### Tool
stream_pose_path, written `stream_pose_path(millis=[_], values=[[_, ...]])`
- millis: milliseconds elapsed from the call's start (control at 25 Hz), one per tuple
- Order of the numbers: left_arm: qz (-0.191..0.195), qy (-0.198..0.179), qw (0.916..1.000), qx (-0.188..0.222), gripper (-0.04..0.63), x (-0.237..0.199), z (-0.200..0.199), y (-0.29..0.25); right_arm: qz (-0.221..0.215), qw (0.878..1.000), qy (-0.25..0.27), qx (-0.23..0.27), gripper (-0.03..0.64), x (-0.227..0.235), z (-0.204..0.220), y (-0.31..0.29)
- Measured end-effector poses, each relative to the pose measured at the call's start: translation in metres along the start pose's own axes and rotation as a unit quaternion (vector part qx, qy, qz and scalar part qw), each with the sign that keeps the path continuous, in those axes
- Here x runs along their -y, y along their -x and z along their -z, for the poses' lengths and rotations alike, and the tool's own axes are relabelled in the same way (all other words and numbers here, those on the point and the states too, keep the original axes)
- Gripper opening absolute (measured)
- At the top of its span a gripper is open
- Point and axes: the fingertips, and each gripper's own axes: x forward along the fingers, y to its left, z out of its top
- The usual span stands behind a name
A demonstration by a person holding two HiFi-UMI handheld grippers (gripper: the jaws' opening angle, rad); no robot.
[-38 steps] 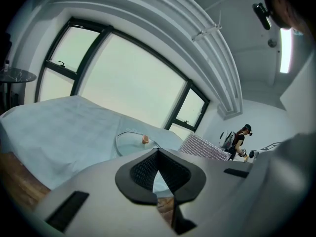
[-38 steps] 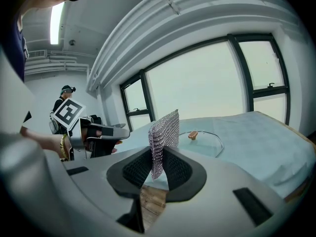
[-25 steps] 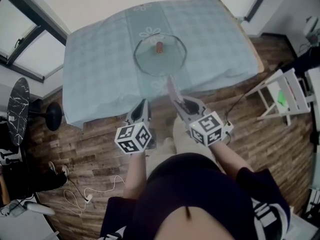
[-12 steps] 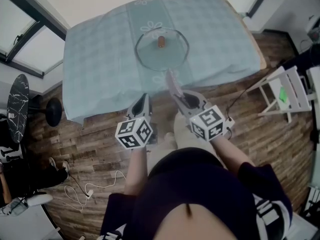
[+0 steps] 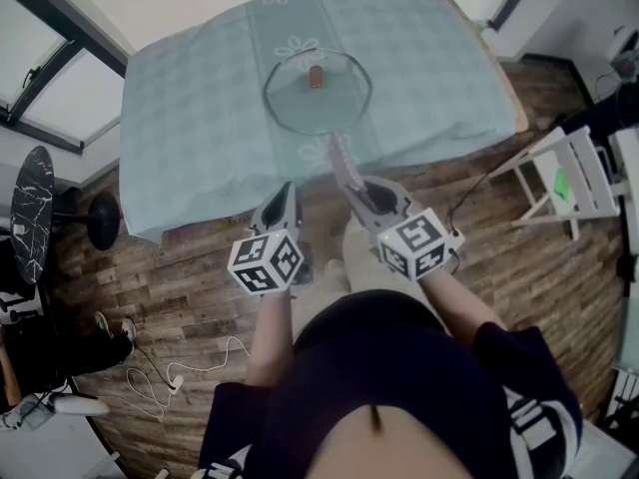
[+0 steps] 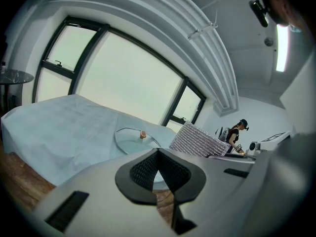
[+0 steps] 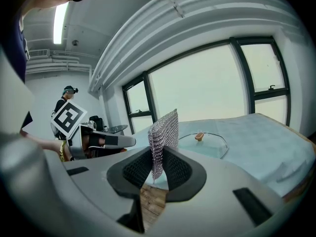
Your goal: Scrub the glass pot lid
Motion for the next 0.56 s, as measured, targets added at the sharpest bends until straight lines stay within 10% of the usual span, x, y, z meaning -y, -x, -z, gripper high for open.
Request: stream_pose_path(millis=[560], values=[[0.005,-0.002,1.0000,-0.005,0.000,0.0059,0.0029,0.0044,0.007,1.000,-0.015,0.020,0.072,-0.0016,-0.0049,0.0069]])
